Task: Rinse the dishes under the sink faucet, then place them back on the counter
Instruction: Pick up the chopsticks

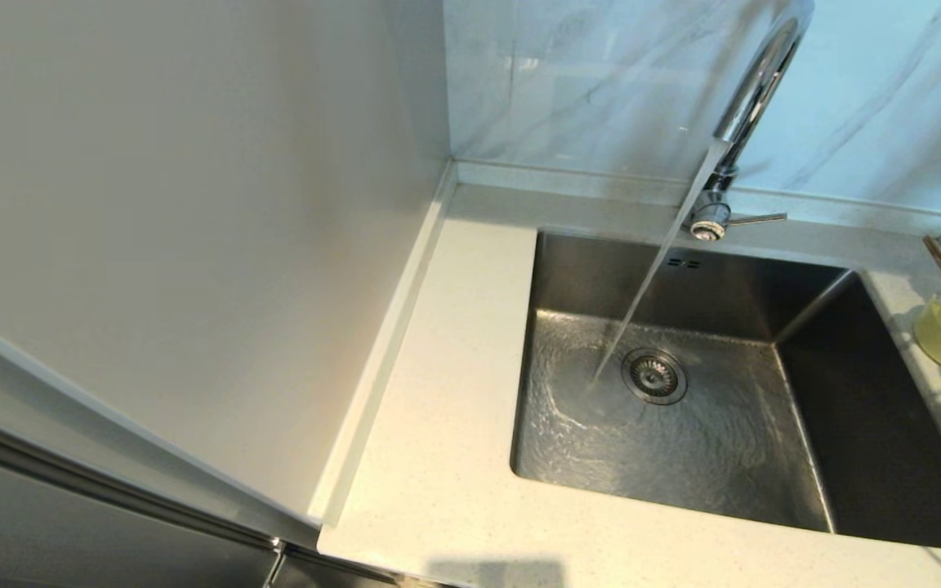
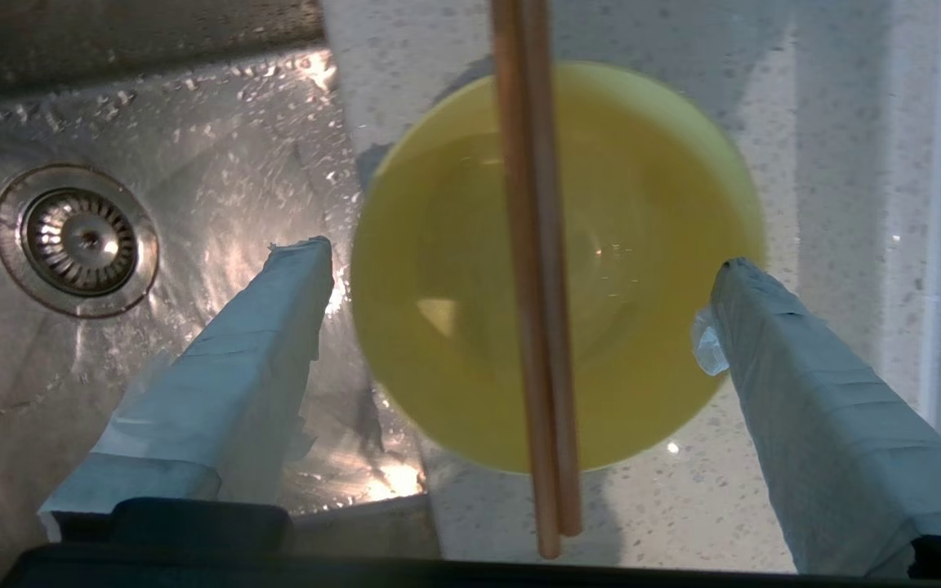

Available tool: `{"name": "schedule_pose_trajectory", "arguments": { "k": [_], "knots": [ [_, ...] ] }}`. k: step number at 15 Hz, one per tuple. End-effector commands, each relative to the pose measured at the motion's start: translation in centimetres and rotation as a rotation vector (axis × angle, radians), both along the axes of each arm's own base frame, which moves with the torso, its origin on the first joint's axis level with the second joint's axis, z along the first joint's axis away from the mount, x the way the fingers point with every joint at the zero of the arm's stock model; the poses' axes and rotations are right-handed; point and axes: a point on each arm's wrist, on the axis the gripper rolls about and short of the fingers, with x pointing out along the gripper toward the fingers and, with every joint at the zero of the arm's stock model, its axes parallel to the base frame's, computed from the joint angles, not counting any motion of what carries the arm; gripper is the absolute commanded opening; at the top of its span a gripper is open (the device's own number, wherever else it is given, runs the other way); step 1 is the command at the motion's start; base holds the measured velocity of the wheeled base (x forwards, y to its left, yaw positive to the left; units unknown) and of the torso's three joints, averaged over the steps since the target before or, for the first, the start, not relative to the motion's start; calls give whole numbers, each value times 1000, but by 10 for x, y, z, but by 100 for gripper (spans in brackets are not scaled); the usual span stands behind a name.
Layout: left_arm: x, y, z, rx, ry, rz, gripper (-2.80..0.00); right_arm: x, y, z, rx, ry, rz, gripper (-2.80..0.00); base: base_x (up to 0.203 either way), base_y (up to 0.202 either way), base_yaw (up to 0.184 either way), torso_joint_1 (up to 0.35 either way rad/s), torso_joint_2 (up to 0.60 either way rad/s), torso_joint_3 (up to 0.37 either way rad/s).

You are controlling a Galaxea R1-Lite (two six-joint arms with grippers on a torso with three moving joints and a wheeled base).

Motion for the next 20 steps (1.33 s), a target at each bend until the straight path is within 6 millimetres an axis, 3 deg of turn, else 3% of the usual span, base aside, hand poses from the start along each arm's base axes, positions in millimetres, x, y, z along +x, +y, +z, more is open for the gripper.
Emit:
{"name": "schedule_pose_trajectory", "arguments": {
  "k": [1, 9, 10, 11, 20],
  "knots": [
    [0, 0, 0, 1, 0, -1, -280, 0, -2, -3, 5, 7, -2, 0, 0, 0, 0, 0, 0, 0],
    [0, 0, 0, 0, 0, 1, -280, 4, -7, -10, 5, 16, -11, 0, 0, 0, 0, 0, 0, 0],
    [0, 0, 0, 1, 0, 0, -280, 5, -8, -11, 5, 16, -12, -222, 0, 0, 0, 0, 0, 0],
    [0, 0, 0, -1, 0, 1, -280, 5, -8, -10, 5, 15, -12, -280, 0, 0, 0, 0, 0, 0],
    [0, 0, 0, -1, 0, 1, -280, 14, -15, -29, 7, 58, -33, -280, 0, 0, 0, 0, 0, 0]
  ]
}}
